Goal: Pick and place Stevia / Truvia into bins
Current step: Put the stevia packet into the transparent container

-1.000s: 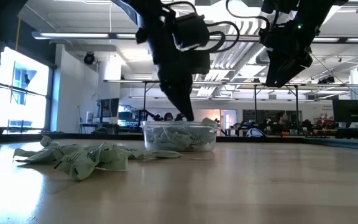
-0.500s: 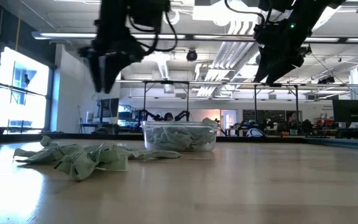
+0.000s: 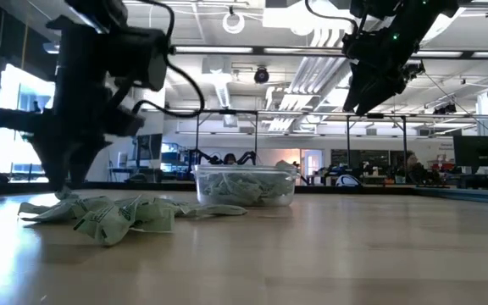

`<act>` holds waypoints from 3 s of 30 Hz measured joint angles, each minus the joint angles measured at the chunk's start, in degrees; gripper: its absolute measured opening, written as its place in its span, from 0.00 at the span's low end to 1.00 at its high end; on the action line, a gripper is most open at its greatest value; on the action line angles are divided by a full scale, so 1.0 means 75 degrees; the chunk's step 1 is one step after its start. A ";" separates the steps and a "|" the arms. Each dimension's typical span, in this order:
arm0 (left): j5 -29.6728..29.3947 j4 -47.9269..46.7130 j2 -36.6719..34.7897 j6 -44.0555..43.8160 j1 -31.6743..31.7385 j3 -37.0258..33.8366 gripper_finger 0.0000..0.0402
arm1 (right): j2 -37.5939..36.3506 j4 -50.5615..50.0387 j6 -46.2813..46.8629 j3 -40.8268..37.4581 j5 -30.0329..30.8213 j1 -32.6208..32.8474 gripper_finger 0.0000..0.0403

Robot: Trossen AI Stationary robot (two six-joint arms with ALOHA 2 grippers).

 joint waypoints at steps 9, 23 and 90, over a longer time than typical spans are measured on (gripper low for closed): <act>0.0409 0.1005 -0.0026 0.0602 0.0133 -0.0543 0.51 | 0.0000 0.0004 0.0246 0.0000 0.0110 0.0000 0.78; 0.1335 0.1105 0.0012 0.1429 0.1375 -0.0552 0.05 | 0.0001 -0.0002 0.0406 0.0000 0.0460 0.0003 0.78; 0.1583 -0.2287 0.0271 -0.4781 0.0554 0.3047 0.53 | 0.0003 -0.0174 -0.0447 0.0000 0.0137 -0.0032 0.78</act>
